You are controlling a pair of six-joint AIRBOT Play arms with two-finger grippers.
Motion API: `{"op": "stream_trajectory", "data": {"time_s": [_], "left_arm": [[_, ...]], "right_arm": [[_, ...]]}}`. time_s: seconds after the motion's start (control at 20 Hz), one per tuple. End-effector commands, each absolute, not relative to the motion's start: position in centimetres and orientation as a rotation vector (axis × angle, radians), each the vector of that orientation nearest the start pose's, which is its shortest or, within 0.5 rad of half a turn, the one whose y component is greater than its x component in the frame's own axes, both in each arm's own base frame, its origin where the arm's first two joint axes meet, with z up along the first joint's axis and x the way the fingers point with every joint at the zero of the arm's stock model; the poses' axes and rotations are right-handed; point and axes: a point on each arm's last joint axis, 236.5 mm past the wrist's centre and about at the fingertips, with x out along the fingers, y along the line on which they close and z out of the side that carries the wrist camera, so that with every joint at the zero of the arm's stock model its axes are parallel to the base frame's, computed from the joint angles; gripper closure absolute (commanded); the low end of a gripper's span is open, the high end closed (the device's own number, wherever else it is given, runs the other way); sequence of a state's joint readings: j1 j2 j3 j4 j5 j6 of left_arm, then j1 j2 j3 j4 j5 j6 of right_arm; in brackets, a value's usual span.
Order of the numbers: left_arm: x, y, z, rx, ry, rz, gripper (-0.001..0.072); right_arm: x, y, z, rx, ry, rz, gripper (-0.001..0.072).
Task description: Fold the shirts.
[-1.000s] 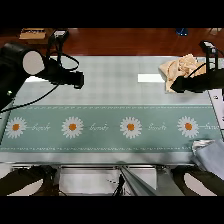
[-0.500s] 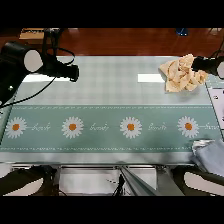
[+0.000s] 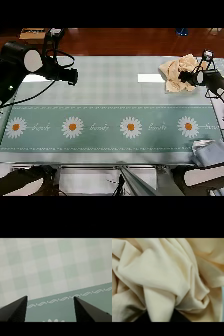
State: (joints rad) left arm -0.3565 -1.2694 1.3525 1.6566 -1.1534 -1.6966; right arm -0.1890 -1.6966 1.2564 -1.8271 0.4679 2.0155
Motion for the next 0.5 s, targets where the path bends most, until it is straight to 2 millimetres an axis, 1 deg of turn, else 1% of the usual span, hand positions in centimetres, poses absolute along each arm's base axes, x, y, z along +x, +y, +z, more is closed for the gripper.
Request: {"op": "stream_trajectory", "data": {"time_s": [0.0, 0.05, 0.1, 0.15, 0.25, 0.3, 0.35, 0.4, 0.45], "left_arm": [[40.2, -12.9, 8.4, 0.153, 1.074, -0.200, -0.0002], [40.2, -12.9, 8.5, 0.153, 1.073, -0.200, -0.0001], [40.2, -12.9, 8.6, 0.152, 1.071, -0.200, -0.0001], [40.2, -13.0, 9.2, 0.150, 1.063, -0.201, -0.0001], [40.4, -13.1, 11.6, 0.142, 1.033, -0.203, -0.0001], [40.5, -13.1, 13.4, 0.142, 1.006, -0.208, -0.0001], [40.5, -13.1, 15.7, 0.145, 0.970, -0.217, -0.0001], [40.4, -13.0, 18.3, 0.137, 0.928, -0.220, -0.0001], [40.1, -12.9, 21.0, 0.123, 0.880, -0.223, -0.0001]], "right_arm": [[54.0, -12.1, -7.1, 0.318, 0.810, -0.363, 0.0690], [54.2, -12.1, -5.4, 0.300, 0.783, -0.352, 0.0691], [54.3, -12.1, -2.8, 0.268, 0.741, -0.334, 0.0691], [54.4, -12.0, 0.4, 0.240, 0.688, -0.318, 0.0692], [53.8, -11.6, 9.0, 0.209, 0.539, -0.287, 0.0692], [52.7, -11.0, 14.1, 0.218, 0.446, -0.268, 0.0692], [51.3, -10.2, 19.0, 0.238, 0.354, -0.242, 0.0692], [49.2, -9.0, 24.4, 0.260, 0.249, -0.204, 0.0692], [46.8, -7.8, 29.2, 0.280, 0.152, -0.163, 0.0692]]}}
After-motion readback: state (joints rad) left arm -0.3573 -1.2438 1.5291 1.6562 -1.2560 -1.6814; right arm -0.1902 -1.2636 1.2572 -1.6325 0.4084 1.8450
